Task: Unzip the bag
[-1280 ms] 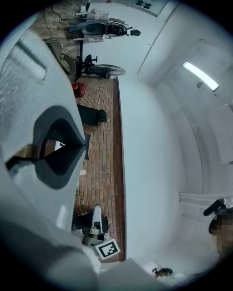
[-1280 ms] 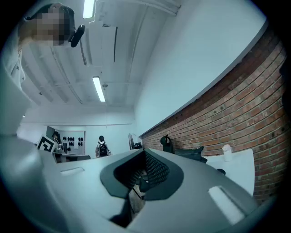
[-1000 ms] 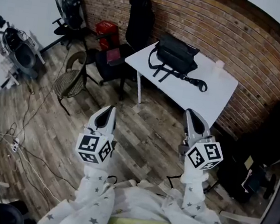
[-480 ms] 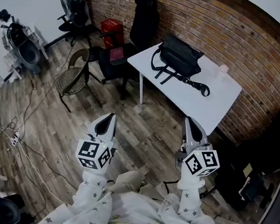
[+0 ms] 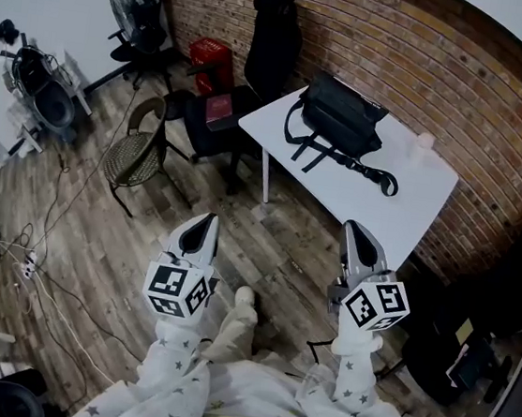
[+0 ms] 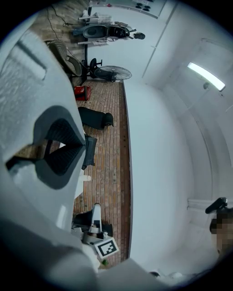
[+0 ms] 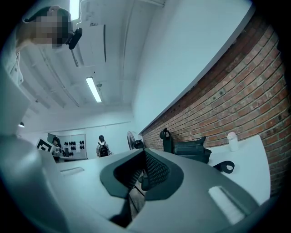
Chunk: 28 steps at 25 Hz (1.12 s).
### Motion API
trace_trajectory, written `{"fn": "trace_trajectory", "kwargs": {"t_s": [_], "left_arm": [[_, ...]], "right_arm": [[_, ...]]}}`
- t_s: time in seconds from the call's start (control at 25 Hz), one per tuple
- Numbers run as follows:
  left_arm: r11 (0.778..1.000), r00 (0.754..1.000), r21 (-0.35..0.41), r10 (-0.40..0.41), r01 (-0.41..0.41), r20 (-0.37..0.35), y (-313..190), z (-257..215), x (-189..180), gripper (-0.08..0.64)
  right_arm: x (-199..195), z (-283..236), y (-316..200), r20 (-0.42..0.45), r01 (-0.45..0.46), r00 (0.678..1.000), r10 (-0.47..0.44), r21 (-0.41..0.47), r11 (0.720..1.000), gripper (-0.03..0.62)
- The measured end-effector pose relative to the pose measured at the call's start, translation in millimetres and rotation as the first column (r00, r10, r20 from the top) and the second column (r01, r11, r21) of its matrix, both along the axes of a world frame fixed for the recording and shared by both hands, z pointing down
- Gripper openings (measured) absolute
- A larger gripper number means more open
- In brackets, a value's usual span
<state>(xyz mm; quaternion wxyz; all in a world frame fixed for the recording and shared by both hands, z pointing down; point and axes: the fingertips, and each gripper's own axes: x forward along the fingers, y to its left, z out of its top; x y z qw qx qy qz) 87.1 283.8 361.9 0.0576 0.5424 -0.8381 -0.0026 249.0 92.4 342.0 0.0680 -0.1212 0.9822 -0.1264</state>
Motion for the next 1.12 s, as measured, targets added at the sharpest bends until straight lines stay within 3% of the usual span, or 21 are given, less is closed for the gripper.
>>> {"fn": "trace_trajectory", "kwargs": {"t_s": [0.24,0.72,1.12], "left_arm": [[1.0,1.0,0.0,0.019,-0.019,-0.012,-39,5,-52,-0.002],[0.992,0.991,-0.002,0.13,-0.13,-0.036,-120,9,-148,-0.002],[0.983,0.982,-0.019,0.183,-0.184,-0.054,-151,24,-195,-0.002]], "right_arm": [[-48,6,-34,-0.014,-0.018,1.0,0.018,-0.009,1.0,0.0],[-134,13,-92,-0.031,-0.105,0.994,0.104,-0.032,0.994,0.0],[-180,26,-112,-0.04,-0.143,0.989,0.141,-0.057,0.988,0.0]]}}
